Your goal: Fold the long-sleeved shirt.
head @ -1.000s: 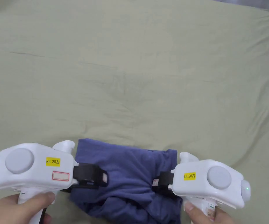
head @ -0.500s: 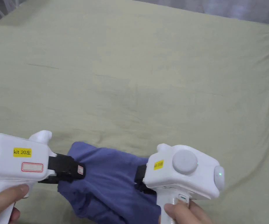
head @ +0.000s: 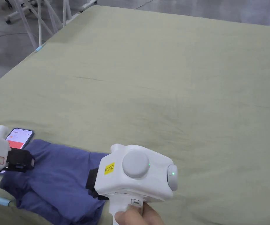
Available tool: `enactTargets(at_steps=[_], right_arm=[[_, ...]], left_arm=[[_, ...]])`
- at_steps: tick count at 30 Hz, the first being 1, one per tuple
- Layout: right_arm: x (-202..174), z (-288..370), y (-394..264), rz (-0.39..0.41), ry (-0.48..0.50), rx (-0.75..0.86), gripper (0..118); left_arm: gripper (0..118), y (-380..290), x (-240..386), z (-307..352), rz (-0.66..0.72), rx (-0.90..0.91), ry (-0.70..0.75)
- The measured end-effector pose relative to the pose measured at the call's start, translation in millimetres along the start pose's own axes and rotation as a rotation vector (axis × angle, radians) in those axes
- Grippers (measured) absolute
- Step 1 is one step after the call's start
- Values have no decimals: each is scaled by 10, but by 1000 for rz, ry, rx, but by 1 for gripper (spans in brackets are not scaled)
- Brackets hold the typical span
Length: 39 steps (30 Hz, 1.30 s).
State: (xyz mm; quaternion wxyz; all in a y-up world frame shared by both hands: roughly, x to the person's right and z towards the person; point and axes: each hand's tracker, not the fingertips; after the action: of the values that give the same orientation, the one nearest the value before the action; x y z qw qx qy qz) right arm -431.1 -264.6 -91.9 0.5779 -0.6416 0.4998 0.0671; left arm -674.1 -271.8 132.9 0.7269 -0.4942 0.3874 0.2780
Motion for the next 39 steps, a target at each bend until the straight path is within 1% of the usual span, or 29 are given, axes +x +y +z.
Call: enactTargets(at_steps=[1, 2, 4, 6, 8, 10, 12, 13, 14, 15, 16, 17, 19, 20, 22, 23, 25, 26, 27, 29, 30, 31, 33, 35, 37, 38, 39], right_arm=[[-7, 11, 1, 10, 1, 0, 0], [-4, 30, 6, 16, -1, 2, 0], [3, 72, 11, 29, -2, 10, 0], [26, 137, 18, 25, -9, 20, 0], [50, 245, 10, 23, -3, 31, 0], [93, 403, -1, 20, 15, 42, 0], [178, 668, -6, 33, 37, 70, 0], [247, 863, 2, 47, 50, 106, 0], [334, 1060, 30, 67, 65, 160, 0], [418, 1284, 38, 96, 69, 213, 0], [512, 1575, 58, 115, 55, 287, 0], [599, 1884, 67, 126, 20, 370, 0], [724, 2554, 55, 147, -70, 531, 0], [779, 2904, 16, 161, -115, 628, 0], [846, 3543, -108, 195, -171, 797, 0], [871, 3847, -195, 227, -200, 873, 0], [905, 4323, -374, 274, -247, 1007, 0], [902, 4562, -479, 310, -289, 1073, 0], [900, 4708, -557, 340, -336, 1120, 0], [861, 4954, -716, 401, -479, 1189, 0], [846, 5012, -766, 413, -517, 1215, 0], [867, 5068, -837, 414, -523, 1232, 0], [919, 5141, -949, 400, -504, 1239, 0], [954, 5159, -1025, 370, -486, 1267, 0], [970, 5175, -1051, 371, -475, 1262, 0], [1001, 5161, -990, 369, -473, 1262, 2], [1004, 5160, -997, 373, -466, 1274, 24]], left_arm=[[99, 3, 11, 15, -13, 14, -1], [118, 10, 29, 73, -14, 52, 4], [118, -12, 107, 218, -25, 103, 1], [118, 8, 155, 303, -33, 96, -10], [118, 6, 384, 489, -33, 115, -44], [118, 18, 493, 600, 0, 131, -135], [117, -1, 678, 727, 60, 103, -269], [109, 27, 775, 851, 73, 60, -385], [48, 28, 959, 1030, 33, 91, -516], [0, 49, 1170, 1190, -38, 152, -547], [0, 45, 1449, 1438, -53, 297, -540], [0, 43, 1692, 1666, -128, 312, -469], [0, 72, 2253, 2092, -276, 411, -447], [0, 64, 2508, 2339, -296, 483, -446], [0, 18, 2962, 2792, -365, 615, -433], [0, 48, 3038, 2915, -388, 694, -438], [0, -24, 3345, 3251, -392, 858, -429], [0, -79, 3486, 3415, -384, 932, -435], [0, -135, 3583, 3535, -378, 989, -438], [0, -220, 3794, 3736, -355, 1071, -435], [0, -259, 3862, 3792, -351, 1091, -430], [0, -342, 3923, 3863, -355, 1114, -435], [0, -458, 4038, 3920, -355, 1116, -415], [0, -494, 4069, 3898, -364, 1120, -392], [0, -582, 4098, 3891, -366, 1121, -373], [7, -612, 4106, 3877, -361, 1126, -353], [30, -633, 4112, 3871, -358, 1136, -321]])
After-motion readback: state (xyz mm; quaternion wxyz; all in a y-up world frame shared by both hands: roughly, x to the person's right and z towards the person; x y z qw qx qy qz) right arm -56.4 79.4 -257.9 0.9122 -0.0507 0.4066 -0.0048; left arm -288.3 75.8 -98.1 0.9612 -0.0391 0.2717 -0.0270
